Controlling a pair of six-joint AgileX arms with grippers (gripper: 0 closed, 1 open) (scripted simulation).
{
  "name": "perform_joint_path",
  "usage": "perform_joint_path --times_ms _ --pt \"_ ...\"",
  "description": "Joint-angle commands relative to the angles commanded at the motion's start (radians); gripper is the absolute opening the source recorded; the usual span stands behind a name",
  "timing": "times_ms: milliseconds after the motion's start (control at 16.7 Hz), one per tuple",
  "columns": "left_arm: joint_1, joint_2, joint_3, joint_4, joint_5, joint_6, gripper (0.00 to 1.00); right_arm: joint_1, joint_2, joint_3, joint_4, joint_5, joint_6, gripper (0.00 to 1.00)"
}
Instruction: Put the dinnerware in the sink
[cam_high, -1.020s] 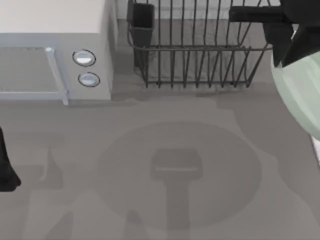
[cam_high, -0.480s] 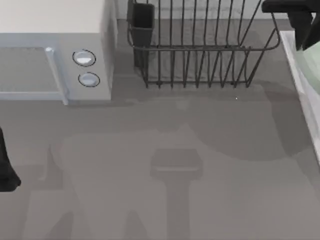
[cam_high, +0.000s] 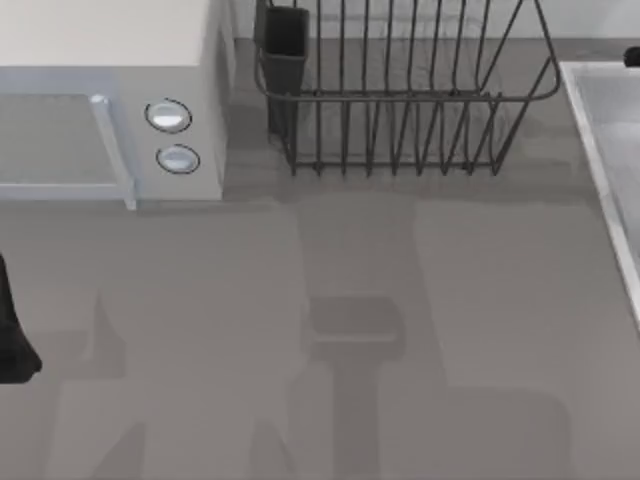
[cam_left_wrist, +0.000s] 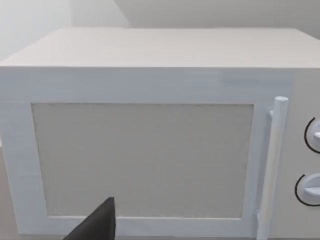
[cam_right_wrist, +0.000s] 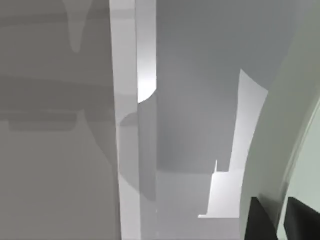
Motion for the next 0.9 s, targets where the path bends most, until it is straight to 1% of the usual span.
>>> perform_joint_path --times_ms 240,900 --pt "0.000 0.000 0.000 0.000 0.000 0.000 1.00 0.000 0.000 0.000 0.000 0.000 0.000 0.00" --pt "0.000 0.000 0.000 0.000 0.000 0.000 1.00 0.000 0.000 0.000 0.000 0.000 0.000 0.83"
